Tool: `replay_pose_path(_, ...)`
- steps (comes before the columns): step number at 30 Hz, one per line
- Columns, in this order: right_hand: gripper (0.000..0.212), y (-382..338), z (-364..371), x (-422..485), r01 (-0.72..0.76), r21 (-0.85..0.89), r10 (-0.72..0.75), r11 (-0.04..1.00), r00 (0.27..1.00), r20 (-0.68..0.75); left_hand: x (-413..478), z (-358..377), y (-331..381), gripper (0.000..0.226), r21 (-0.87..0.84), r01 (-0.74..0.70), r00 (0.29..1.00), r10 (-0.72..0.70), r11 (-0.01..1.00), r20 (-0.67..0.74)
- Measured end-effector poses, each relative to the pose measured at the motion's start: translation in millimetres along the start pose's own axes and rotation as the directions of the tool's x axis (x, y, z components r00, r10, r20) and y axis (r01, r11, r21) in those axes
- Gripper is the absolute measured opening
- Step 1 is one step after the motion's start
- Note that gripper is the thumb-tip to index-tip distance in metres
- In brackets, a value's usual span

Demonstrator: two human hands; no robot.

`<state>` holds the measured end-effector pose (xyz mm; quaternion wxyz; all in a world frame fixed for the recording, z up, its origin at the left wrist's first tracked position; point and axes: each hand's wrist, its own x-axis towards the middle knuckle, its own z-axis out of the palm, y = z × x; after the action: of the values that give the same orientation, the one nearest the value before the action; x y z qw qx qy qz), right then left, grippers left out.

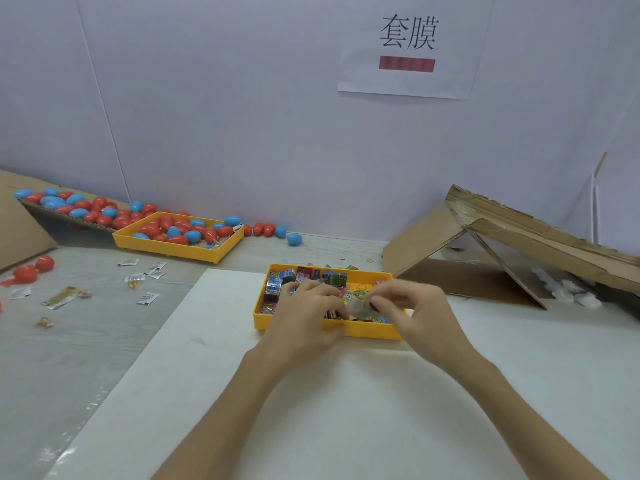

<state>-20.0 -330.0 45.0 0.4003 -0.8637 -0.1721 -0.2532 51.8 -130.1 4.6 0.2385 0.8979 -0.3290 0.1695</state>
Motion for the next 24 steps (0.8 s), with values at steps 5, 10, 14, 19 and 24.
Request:
replay_pose_path(5,0.017,2,8,-30,0.219,-0.242,-0.21,0.945,0.976,0.062,0,6,-1,0.017,0.065,0.028,0.999,-0.027,0.997,-0.027)
replay_pose_path(10,0.011,-2,19,-36,0.319,-0.327,-0.29,0.889,0.947,0.137,2,12,2,0.025,0.135,0.124,0.987,-0.109,0.983,-0.114)
replay_pose_path(14,0.012,3,31,-41,0.2,-0.339,-0.112,0.919,0.958,0.263,3,19,3,0.025,0.202,0.235,0.964,-0.201,0.951,-0.174)
replay_pose_path(19,0.029,6,25,-40,0.041,-0.176,-0.001,0.983,0.974,0.226,4,24,-3,0.025,0.158,0.28,0.952,-0.252,0.947,-0.176)
replay_pose_path(24,0.009,9,22,-40,0.097,-0.24,-0.039,0.966,0.972,0.234,3,12,-6,0.019,-0.187,0.241,0.935,-0.279,0.952,-0.217)
